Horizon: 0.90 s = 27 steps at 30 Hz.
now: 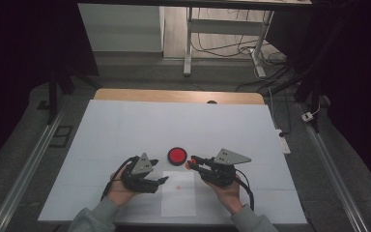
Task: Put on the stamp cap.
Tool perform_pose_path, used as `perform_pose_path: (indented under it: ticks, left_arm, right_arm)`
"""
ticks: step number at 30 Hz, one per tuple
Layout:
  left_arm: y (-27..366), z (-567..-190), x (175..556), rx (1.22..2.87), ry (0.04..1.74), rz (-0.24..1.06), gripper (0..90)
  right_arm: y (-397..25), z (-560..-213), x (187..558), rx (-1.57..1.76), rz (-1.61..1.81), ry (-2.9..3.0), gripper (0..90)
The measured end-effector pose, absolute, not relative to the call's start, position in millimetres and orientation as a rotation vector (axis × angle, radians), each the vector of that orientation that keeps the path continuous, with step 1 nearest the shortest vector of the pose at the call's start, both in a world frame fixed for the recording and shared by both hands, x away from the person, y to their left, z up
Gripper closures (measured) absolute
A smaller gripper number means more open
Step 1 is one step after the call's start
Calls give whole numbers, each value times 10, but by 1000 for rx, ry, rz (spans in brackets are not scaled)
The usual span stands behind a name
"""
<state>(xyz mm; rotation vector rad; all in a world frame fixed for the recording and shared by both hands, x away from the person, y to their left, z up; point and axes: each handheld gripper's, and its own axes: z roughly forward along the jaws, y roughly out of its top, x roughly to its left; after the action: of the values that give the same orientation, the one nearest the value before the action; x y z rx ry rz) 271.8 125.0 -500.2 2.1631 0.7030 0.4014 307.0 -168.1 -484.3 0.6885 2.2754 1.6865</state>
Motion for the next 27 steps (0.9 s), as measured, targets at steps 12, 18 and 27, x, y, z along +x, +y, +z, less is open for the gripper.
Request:
perform_pose_path:
  ticks: [12,18,27]
  left_arm:
    - [1601,-5075,2580,2145,791,413,324]
    - [1731,-5107,2521,2137,821,411,326]
    - [1946,-5146,2484,2102,887,426,326]
  right_arm:
    - [-1745,-4825,3105,704,1677,2251,724]
    - [-1778,-4820,3129,717,1670,2238,724]
    - [-1813,-4822,3162,729,1649,2233,724]
